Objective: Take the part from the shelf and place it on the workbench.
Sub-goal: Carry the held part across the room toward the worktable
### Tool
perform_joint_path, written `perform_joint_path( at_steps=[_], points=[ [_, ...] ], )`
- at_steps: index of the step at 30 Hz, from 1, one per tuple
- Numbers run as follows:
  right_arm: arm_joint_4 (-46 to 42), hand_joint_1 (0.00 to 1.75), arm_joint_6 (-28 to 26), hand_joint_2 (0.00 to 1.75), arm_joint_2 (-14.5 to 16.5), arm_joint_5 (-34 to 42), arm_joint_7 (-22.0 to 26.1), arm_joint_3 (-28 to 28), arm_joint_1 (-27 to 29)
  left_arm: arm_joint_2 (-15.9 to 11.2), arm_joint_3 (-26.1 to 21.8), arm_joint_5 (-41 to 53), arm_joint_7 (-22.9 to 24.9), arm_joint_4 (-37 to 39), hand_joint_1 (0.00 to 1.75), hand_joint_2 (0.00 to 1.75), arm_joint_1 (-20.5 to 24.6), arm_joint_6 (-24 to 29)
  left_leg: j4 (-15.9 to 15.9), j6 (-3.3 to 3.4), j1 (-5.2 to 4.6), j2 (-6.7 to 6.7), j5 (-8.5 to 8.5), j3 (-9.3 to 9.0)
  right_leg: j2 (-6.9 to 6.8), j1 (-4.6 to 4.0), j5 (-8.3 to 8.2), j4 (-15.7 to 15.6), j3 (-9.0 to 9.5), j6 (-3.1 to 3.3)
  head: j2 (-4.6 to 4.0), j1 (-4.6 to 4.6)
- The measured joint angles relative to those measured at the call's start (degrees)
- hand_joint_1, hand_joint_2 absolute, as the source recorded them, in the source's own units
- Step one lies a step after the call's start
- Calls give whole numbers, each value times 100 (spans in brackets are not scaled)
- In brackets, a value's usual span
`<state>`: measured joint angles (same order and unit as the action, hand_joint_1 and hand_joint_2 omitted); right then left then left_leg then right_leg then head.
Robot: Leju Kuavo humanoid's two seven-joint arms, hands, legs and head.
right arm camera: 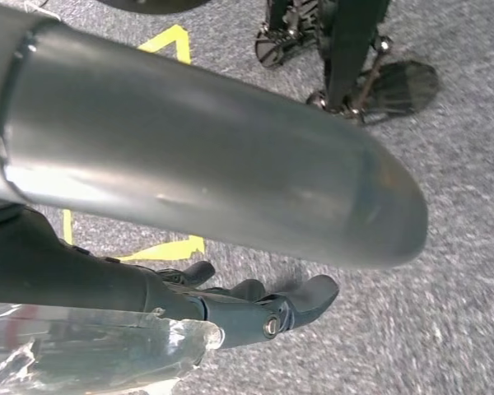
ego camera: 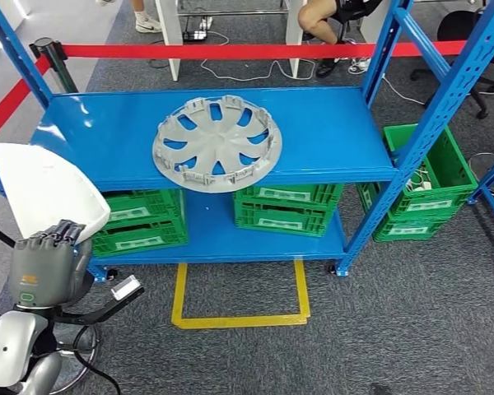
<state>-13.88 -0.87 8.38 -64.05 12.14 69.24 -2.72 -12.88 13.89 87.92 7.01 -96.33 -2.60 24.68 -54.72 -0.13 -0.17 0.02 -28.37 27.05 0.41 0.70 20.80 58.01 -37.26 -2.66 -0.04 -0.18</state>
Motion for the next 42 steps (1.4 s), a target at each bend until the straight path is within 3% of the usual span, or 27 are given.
perform_joint_path(
  at_steps=[2,4,5,6,8,10,11,13,15,16,18,20,21,22,23,25,27,28,30,32,35,36,37,38,39,40,42],
  points=[
    [1,0,-1,0,12,-3,-5,0,32,-6,-55,-26,-25,-2,175,175,-60,1,13,95,6,16,129,113,-5,11,328,225,-109,-53,0,16],
    [2,0,-8,0,29,-18,-43,0,36,-6,-103,-52,-49,-6,175,175,-104,3,8,148,0,20,262,267,-10,8,945,879,-285,-76,0,34],
    [3,0,-17,0,36,-31,-68,-1,29,-5,-128,-63,-59,-8,175,175,-128,4,2,155,-11,21,333,359,-10,2,1154,1258,-347,-81,0,34],
    [3,0,-28,0,39,-46,-93,-1,21,-5,-153,-76,-69,-8,175,175,-151,5,-7,157,-23,21,405,457,-10,-5,1220,1543,-353,-78,0,34],
    [3,0,-53,0,41,-77,-138,-1,13,-5,-201,-97,-89,-8,175,175,-186,6,-30,149,-40,21,541,652,-10,-24,983,1596,-113,-51,0,33],
    [3,0,-86,0,45,-97,-173,-1,2,-6,-241,-121,-108,-9,175,175,-210,8,-62,120,-56,18,659,809,-11,-44,783,910,494,-9,0,34],
    [3,0,-101,0,49,-100,-182,-1,-9,-7,-261,-133,-114,-11,175,175,-220,10,-81,98,-65,17,712,863,-9,-54,835,445,828,10,0,31],
    [3,0,-113,0,63,-103,-188,-3,-29,-8,-303,-149,-123,-15,175,175,-235,16,-103,48,-73,19,820,916,-2,-77,1015,-141,1174,46,0,28],
    [5,0,-111,0,87,-104,-194,-3,-21,-11,-333,-150,-130,-15,175,175,-249,21,-106,-9,-57,17,892,940,-11,-80,980,-184,1106,117,0,29],
    [6,0,-111,0,98,-105,-198,-3,-17,-15,-343,-152,-133,-16,175,175,-260,22,-156,-48,-50,13,797,969,-23,-74,928,-180,1053,171,0,24],
    [7,0,-113,0,112,-107,-204,-2,-18,-24,-364,-159,-139,-16,175,175,-279,22,-532,-128,-26,5,291,1079,-48,-52,785,-185,924,259,0,0],
    [7,0,-113,0,113,-111,-207,-2,-18,-29,-379,-168,-155,-16,175,175,-286,24,-1256,-192,5,5,-294,1215,-51,-53,627,-175,767,281,0,-21],
    [7,0,-112,0,116,-116,-208,-2,-16,-29,-384,-172,-163,-15,175,175,-290,24,-1575,-212,18,5,-399,1244,-53,-52,551,-165,680,277,0,-19],
    [7,0,-111,0,119,-121,-213,-2,-14,-28,-389,-176,-169,-15,175,175,-294,25,-1748,-225,30,5,-355,1204,-55,-50,479,-153,577,265,0,-21],
    [7,0,-111,0,123,-126,-216,-2,-12,-29,-392,-178,-173,-15,175,175,-296,25,-1724,-232,40,5,-208,1079,-56,-46,415,-139,479,247,0,-20],
    [6,0,-111,0,128,-134,-224,-2,-17,-29,-400,-180,-182,-16,175,175,-294,26,-1139,-237,64,3,64,569,-54,-37,307,-107,321,196,0,-20],
    [4,0,-110,0,130,-144,-223,-2,-24,-28,-406,-180,-202,-19,175,175,-283,26,-333,-205,70,-11,31,21,-46,-47,214,-65,218,135,0,-15],
    [3,0,-109,0,130,-151,-222,-3,-27,-26,-408,-180,-212,-20,175,175,-279,26,-90,-168,59,-19,-26,-112,-44,-52,154,-56,174,105,0,-12],
    [4,0,-107,0,131,-171,-221,-3,-12,-22,-412,-180,-229,-20,175,175,-284,25,39,-56,37,-20,-23,-80,-41,-37,42,-61,95,41,0,-8],
    [5,0,-107,0,131,-188,-220,-2,22,-20,-414,-180,-240,-19,175,175,-292,20,30,50,33,-3,92,50,-40,-14,242,66,-11,-17,0,0],
    [7,0,-106,0,139,-198,-216,-2,33,-18,-421,-180,-246,-19,175,175,-295,14,28,138,14,13,301,283,-38,-11,1093,1009,-257,-60,0,34],
    [7,0,-106,0,140,-199,-214,-2,26,-17,-424,-180,-247,-19,175,175,-296,13,23,145,1,14,373,376,-38,-14,1231,1360,-299,-62,0,39],
    [7,0,-107,0,140,-200,-213,-2,18,-15,-427,-180,-248,-19,175,175,-299,11,16,147,-12,16,445,471,-38,-18,1222,1586,-281,-57,0,41],
    [7,0,-107,0,140,-200,-213,-2,13,-14,-431,-180,-249,-19,175,175,-301,11,6,144,-21,17,512,566,-38,-26,1083,1619,-174,-42,0,41],
    [6,0,-107,0,139,-200,-213,-2,10,-13,-436,-180,-249,-19,175,175,-304,11,-7,136,-27,16,576,656,-38,-36,895,1450,34,-22,0,40],
    [5,0,-107,0,139,-200,-212,-2,5,-13,-441,-180,-249,-19,175,175,-306,11,-24,123,-30,14,637,735,-37,-47,773,1106,332,4,0,41],
    [5,0,-107,0,139,-200,-203,-3,-17,-11,-458,-181,-249,-19,175,175,-308,11,-62,81,-48,13,748,851,-36,-71,830,223,972,43,0,36]
  ],
)
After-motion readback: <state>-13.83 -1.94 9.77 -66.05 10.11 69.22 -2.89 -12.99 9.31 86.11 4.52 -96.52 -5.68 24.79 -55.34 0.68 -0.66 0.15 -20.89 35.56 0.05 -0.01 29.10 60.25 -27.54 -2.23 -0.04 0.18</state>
